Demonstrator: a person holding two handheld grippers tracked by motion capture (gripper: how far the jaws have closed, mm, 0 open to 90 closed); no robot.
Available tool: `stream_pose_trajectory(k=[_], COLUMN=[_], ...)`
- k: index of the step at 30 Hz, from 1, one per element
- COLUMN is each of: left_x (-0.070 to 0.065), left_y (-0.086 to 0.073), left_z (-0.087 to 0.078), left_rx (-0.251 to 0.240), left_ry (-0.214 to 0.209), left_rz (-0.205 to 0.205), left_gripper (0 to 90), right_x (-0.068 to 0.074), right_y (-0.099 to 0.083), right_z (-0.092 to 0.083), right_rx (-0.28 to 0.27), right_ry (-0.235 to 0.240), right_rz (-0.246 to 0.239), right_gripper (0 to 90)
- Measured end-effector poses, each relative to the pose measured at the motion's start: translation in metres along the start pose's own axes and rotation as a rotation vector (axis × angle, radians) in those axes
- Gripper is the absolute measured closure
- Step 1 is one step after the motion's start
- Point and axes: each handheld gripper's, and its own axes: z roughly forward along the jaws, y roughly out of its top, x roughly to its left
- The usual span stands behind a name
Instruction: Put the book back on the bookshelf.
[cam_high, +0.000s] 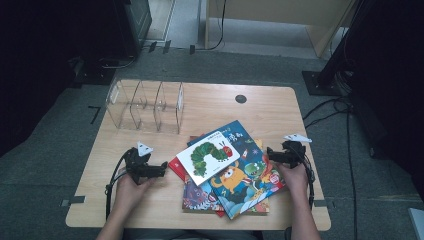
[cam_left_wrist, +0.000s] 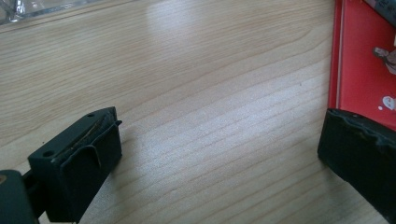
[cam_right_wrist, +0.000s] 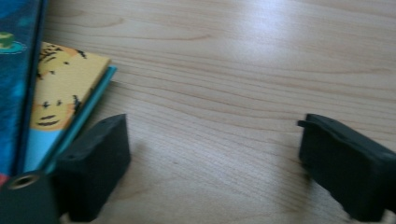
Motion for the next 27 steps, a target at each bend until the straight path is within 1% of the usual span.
stream_pose_trajectory(k=[1,2,3,4,5,6,7,8,9,10,11,13,14,15,16,17,18,19,20,21,24,25,26,27], left_x=[0.000,0.000,0.000,0.000,0.000,0.001,0.001,0.002,0.002,0.001,0.002,0.002,0.003,0.002,0.002,0.001,0.001,0.001,0.000,0.000,-0.002,-0.003,-0.003,-0.003], left_y=[0.000,0.000,0.000,0.000,0.001,0.001,0.001,0.003,0.004,0.006,0.008,0.010,0.011,0.015,0.015,0.019,0.021,0.021,0.025,0.031,0.041,0.045,0.048,0.051], left_z=[0.000,0.000,0.000,-0.001,-0.004,-0.006,-0.006,-0.008,-0.009,-0.010,-0.012,-0.014,-0.016,-0.018,-0.018,-0.021,-0.023,-0.023,-0.024,-0.024,-0.019,-0.017,-0.016,-0.014], left_rx=[0.000,-0.001,-0.001,0.002,-0.002,-0.009,-0.009,-0.001,0.011,0.024,0.041,0.059,0.066,0.070,0.070,0.064,0.053,0.053,0.034,0.021,0.023,0.030,0.029,0.036], left_ry=[0.000,0.005,0.007,0.008,0.009,0.002,0.002,-0.016,-0.020,-0.023,-0.038,-0.059,-0.075,-0.099,-0.099,-0.128,-0.134,-0.134,-0.157,-0.181,-0.218,-0.218,-0.226,-0.249], left_rz=[0.000,-0.003,-0.006,-0.009,-0.008,-0.004,-0.004,-0.013,-0.011,-0.005,-0.005,-0.013,-0.011,-0.021,-0.021,-0.013,-0.003,-0.003,0.008,0.016,0.036,0.050,0.055,0.051], left_gripper=[0.0,0.0,0.1,0.9,4.3,15.1,24.4,27.1,27.5,31.1,36.8,44.5,52.2,56.4,64.9,67.0,70.6,75.9,78.0,80.0,81.5,81.5,81.6,81.7], right_x=[0.000,0.001,0.001,0.001,0.001,0.000,-0.001,-0.001,-0.001,-0.001,0.001,0.006,0.009,0.012,0.012,0.019,0.022,0.022,0.030,0.034,0.049,0.055,0.062,0.066], right_y=[0.000,-0.001,-0.001,-0.001,0.000,0.000,0.001,0.001,0.002,0.002,0.002,0.002,0.002,0.001,0.001,0.001,0.000,0.000,0.000,0.000,-0.001,-0.001,-0.001,-0.001], right_z=[0.000,-0.003,-0.003,-0.005,-0.006,-0.008,-0.010,-0.014,-0.018,-0.021,-0.026,-0.035,-0.039,-0.043,-0.043,-0.050,-0.052,-0.052,-0.057,-0.058,-0.060,-0.060,-0.060,-0.060], right_rx=[0.000,-0.018,-0.015,-0.010,-0.006,-0.004,-0.002,-0.009,-0.020,-0.029,-0.046,-0.071,-0.080,-0.087,-0.087,-0.099,-0.099,-0.099,-0.104,-0.100,-0.078,-0.067,-0.054,-0.044], right_ry=[0.000,0.017,0.020,0.020,0.021,0.034,0.045,0.066,0.079,0.085,0.091,0.103,0.113,0.115,0.115,0.146,0.157,0.157,0.196,0.219,0.271,0.284,0.295,0.307], right_rz=[0.000,-0.013,-0.013,-0.012,-0.009,0.000,0.013,0.037,0.043,0.044,0.038,0.021,0.012,0.004,0.004,-0.009,-0.008,-0.008,-0.015,-0.020,-0.034,-0.045,-0.058,-0.061], right_gripper=[10.6,17.4,19.1,23.2,27.8,31.9,33.4,36.9,40.4,43.3,45.9,51.9,54.1,57.1,57.1,63.4,66.8,66.8,73.2,76.0,82.0,84.0,85.7,86.9])
